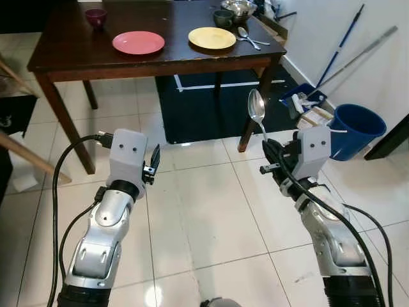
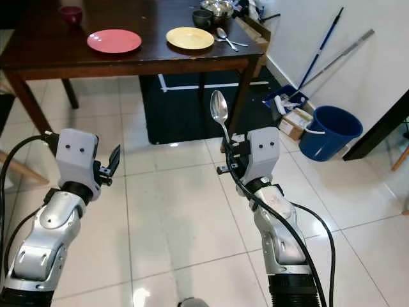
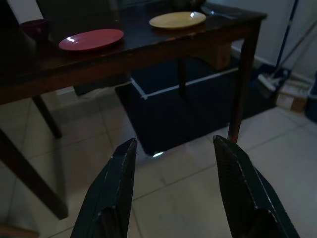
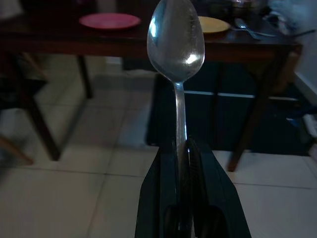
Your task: Setting the table
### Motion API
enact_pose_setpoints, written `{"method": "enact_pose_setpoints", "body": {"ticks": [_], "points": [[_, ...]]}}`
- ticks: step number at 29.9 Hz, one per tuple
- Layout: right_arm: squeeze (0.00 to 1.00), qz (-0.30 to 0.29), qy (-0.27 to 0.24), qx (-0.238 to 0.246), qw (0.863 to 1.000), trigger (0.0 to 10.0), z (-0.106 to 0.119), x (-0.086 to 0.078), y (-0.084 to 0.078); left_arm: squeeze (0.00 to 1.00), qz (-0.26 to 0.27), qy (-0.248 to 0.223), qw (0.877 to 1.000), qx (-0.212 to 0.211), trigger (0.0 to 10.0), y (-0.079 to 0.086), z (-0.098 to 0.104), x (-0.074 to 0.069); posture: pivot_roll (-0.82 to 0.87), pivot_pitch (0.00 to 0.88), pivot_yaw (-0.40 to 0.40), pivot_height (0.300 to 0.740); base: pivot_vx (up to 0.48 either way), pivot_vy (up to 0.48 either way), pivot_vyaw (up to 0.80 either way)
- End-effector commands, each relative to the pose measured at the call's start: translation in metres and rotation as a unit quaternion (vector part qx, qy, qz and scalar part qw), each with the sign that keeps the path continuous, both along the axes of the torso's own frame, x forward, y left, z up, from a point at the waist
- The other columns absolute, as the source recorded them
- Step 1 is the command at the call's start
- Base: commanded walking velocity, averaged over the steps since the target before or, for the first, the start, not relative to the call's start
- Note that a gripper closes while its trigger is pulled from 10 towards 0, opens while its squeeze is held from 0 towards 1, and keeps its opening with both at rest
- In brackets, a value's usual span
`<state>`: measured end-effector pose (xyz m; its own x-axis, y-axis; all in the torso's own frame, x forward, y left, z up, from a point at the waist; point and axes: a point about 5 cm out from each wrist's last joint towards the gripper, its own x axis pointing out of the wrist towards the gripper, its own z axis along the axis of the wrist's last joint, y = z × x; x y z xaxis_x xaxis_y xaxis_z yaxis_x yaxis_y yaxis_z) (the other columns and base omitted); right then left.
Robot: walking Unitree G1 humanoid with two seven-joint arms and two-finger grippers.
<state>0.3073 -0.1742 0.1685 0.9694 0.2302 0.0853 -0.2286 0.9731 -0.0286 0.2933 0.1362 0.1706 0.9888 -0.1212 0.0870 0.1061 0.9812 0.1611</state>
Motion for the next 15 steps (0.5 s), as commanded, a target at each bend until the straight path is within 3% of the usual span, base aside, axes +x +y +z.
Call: {"method": "enact_pose_setpoints", "body": {"ticks": [1,15], "points": [[0.0,0.008,-0.005,0.002,1.0,10.0,0.0021,0.0,0.0057,0.0,0.01,0.006,1.0,0.009,10.0,0.0059,-0.0047,-0.0015,-0.12,0.05,0.014,0.74,0.48,0.0,0.0],[0.0,0.0,-0.004,0.003,1.0,10.0,0.0016,0.0003,0.0013,0.0,0.004,0.006,1.0,0.007,10.0,0.0039,-0.0043,-0.0016,-0.13,0.054,0.013,0.74,0.47,0.0,0.0]]}}
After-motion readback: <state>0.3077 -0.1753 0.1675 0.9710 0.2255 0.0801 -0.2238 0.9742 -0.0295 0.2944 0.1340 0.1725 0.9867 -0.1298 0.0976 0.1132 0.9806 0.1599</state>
